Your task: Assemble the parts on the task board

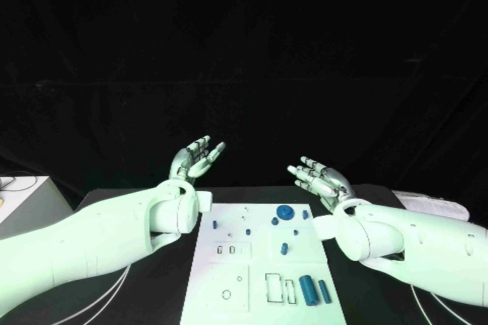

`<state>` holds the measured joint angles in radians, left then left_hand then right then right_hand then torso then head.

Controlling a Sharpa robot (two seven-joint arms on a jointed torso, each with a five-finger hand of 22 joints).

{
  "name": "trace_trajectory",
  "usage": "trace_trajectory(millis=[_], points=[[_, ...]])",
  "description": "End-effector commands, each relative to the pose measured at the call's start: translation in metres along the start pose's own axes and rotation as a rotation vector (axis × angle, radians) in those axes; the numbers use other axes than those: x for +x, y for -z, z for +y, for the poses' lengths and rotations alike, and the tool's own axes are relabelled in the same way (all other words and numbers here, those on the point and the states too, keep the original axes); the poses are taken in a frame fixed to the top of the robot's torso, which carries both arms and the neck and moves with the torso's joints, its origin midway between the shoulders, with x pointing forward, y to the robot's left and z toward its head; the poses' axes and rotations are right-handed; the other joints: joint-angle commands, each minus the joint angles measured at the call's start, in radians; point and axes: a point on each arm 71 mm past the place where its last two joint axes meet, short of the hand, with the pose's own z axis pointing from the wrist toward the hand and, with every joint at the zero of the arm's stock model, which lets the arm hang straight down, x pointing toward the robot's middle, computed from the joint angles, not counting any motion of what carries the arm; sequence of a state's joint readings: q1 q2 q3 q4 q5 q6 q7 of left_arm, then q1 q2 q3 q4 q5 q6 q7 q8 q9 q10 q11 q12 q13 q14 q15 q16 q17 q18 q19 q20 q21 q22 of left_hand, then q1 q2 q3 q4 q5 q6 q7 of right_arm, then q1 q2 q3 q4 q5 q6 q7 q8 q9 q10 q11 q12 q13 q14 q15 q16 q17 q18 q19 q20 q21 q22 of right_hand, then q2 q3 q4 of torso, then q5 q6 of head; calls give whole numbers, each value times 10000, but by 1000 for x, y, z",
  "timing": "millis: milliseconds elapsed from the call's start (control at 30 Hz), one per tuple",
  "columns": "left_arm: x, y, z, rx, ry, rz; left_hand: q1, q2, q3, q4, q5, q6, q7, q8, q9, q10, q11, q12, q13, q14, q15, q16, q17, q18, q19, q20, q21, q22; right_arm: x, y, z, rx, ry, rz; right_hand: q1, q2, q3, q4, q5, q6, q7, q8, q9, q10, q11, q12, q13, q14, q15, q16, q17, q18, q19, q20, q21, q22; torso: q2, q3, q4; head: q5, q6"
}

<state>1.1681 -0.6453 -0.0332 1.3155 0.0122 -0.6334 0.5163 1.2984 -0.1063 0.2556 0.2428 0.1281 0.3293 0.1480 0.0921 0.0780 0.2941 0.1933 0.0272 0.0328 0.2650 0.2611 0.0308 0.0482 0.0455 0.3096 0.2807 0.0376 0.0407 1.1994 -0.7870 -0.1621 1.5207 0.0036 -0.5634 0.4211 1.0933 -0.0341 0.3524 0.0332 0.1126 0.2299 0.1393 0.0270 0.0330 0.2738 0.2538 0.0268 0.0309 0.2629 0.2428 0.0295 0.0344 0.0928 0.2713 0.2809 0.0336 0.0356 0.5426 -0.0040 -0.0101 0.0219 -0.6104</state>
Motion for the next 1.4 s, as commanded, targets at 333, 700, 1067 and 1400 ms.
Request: trace_trajectory(millis=[333,700,1067,1400], points=[[-1,-1,1,241,267,958,788,44,97,239,60,897,1396,303,188,1950,742,309,166,2282,-126,589,398,501,1967,96,750,378,-13,-9,5,-19,1121,1981,1926,-115,331,-1080,-344,2353,1534,592,395,3253,28,406,228,3808,-122,850,532,372,2541,95,804,340,20,-24,-48,55,-429],[-9,15,-7,299,53,1442,1123,-25,629,-111,56,4214,1124,1523,874,5984,174,1170,339,6126,-923,2568,1493,1367,5026,-53,2799,1268,-21,-18,25,-1711,5317,2658,2405,-420,1289,-1891,140,6253,1126,1464,920,7160,-578,607,316,7374,-950,1643,851,897,6199,-270,2041,617,401,9,-101,53,-448],[-15,42,-21,130,292,2458,1158,-437,1547,-615,40,4891,799,1780,930,7113,-275,1168,376,8160,-1597,3950,2817,1367,6229,-788,4892,2364,-14,-21,45,-2350,9695,3258,2363,-726,1239,-2095,219,7405,673,1604,994,8877,-1198,521,345,10038,-1874,2469,1623,850,7825,-1311,4334,1876,950,77,-53,-12,-298],[-17,60,-35,281,992,3420,844,-650,2243,-978,22,4919,746,1730,871,7275,-313,768,353,7809,-1680,5191,4072,1320,5821,-951,7086,3751,-3,-20,50,-2480,13585,3085,1908,-1195,1912,-1901,359,7945,312,1349,1058,9715,-1663,358,369,12231,-2493,5284,3960,894,8904,-1896,7351,3883,1392,86,122,-156,-205]])
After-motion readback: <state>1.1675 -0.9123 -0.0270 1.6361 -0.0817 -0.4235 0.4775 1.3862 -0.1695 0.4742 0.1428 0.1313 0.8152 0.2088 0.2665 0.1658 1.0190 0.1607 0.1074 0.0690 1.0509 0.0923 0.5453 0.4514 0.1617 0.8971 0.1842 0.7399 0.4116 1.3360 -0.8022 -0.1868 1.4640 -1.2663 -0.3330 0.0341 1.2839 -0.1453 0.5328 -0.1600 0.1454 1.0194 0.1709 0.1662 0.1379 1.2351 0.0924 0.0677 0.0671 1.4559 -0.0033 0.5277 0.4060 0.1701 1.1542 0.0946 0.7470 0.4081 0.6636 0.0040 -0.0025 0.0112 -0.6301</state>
